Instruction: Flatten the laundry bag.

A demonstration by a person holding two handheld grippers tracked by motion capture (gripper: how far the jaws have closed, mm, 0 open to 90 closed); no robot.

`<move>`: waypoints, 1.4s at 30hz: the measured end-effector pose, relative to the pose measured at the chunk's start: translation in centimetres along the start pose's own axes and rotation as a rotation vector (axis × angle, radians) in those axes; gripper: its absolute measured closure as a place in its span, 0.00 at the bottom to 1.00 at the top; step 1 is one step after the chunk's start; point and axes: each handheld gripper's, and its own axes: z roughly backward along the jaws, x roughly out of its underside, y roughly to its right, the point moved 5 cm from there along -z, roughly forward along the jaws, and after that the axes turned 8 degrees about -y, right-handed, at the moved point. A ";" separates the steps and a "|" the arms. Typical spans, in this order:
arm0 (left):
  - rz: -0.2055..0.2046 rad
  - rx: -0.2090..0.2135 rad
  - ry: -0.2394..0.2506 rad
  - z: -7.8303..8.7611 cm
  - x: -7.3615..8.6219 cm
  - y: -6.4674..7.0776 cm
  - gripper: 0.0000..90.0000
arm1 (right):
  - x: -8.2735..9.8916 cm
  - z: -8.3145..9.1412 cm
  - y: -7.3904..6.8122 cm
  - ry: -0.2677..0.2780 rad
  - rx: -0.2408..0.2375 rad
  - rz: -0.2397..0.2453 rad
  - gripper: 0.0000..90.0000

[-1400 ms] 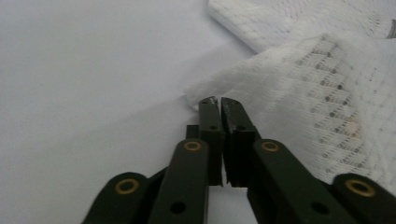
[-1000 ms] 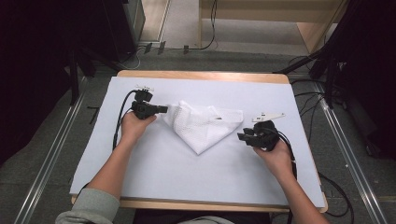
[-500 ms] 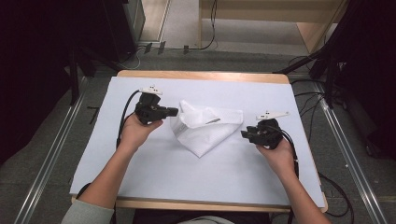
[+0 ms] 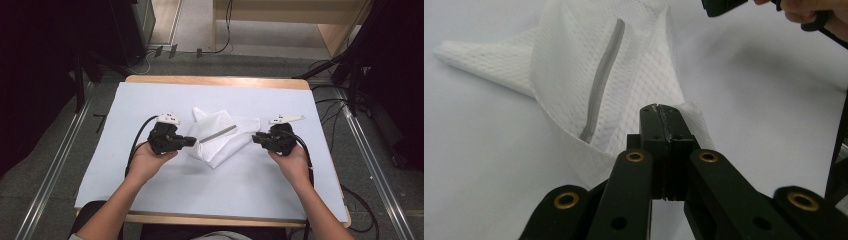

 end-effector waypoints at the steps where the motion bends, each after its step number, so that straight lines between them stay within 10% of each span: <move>1: -0.001 0.005 -0.005 -0.1 0.2 0.1 1.00 | -0.2 -0.1 -0.2 0.002 -0.008 -0.002 0.87; 18: 0.035 0.067 -0.040 -1.0 3.3 1.8 1.00 | -2.8 -1.9 -1.8 0.034 -0.028 0.021 0.92; 31: 0.049 0.085 -0.028 -0.6 3.9 1.6 0.95 | -1.3 -6.9 -2.2 -0.160 -0.014 0.045 0.99; 42: 0.039 0.049 0.014 2.1 3.2 1.0 0.76 | -0.7 -7.1 -2.4 -0.152 -0.004 0.061 0.99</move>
